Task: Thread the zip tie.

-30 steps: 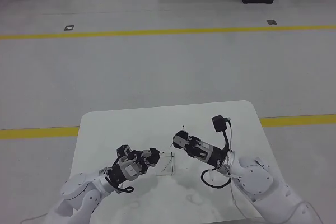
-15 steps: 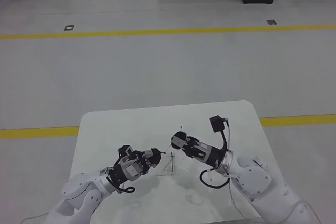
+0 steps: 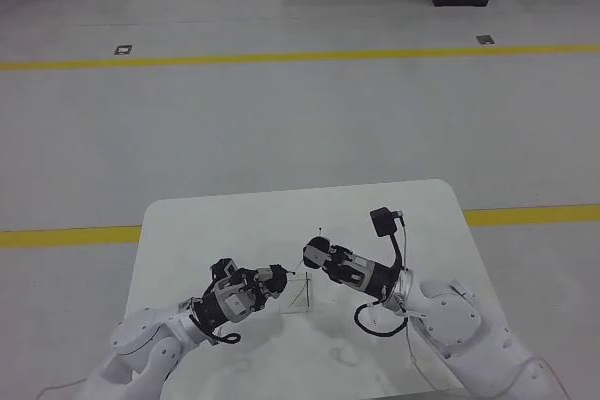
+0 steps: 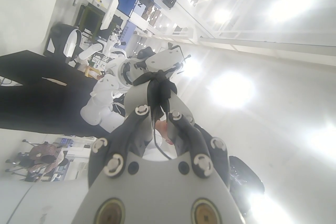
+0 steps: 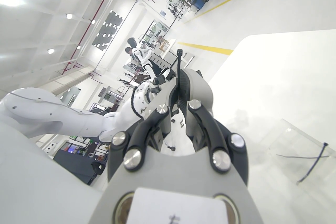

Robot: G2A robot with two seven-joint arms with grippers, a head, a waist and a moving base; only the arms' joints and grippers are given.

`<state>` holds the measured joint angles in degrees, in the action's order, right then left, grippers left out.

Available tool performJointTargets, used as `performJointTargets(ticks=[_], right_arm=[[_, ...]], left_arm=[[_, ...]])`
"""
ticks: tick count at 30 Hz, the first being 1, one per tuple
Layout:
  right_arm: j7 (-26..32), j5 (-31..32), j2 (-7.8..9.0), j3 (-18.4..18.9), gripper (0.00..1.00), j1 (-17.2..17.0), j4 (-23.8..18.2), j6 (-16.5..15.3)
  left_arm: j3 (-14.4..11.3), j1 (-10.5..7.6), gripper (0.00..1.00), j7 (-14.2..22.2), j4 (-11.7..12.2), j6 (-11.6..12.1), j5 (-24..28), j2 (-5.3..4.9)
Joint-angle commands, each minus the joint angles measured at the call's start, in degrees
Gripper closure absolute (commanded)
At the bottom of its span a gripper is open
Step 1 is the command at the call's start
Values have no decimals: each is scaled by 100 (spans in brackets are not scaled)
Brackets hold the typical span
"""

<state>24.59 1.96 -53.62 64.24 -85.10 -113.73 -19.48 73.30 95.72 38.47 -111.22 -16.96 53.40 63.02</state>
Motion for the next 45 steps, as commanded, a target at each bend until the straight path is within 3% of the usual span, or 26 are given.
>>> performJointTargets(ticks=[1, 45], right_arm=[[39, -6, -8, -6, 100, 7, 7, 0], [221, 176, -152, -90, 100, -67, 6, 0]], left_arm=[[-7, -4, 100, -1, 2, 1, 7, -5], [-94, -5, 100, -95, -81, 185, 175, -107]])
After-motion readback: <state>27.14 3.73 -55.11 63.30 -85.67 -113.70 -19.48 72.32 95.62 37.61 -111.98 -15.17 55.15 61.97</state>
